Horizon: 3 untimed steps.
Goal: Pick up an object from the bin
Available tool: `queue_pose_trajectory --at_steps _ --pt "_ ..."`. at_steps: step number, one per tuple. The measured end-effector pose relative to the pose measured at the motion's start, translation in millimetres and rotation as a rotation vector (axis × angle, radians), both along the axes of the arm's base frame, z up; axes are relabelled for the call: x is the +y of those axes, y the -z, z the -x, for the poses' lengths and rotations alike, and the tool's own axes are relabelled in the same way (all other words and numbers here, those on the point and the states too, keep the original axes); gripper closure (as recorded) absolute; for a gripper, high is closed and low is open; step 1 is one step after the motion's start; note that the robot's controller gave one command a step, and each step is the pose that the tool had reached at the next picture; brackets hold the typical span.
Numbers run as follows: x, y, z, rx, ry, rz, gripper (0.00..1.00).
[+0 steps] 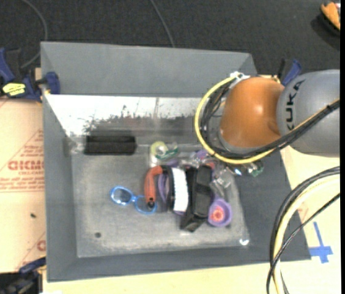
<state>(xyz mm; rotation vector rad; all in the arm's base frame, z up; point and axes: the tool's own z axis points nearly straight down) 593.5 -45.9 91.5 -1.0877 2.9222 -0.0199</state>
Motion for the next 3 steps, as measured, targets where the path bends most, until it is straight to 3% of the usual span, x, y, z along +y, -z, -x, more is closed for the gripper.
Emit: queue_pose_trajectory --at_steps 1,2,3 --pt "4 10 4.5 0.011 0.146 -0.003 0.0" --pt "62 14 -20.5 -0.013 0.065 0.002 1.0" --pt "62 14 -20.5 -0.013 0.065 0.002 1.0"
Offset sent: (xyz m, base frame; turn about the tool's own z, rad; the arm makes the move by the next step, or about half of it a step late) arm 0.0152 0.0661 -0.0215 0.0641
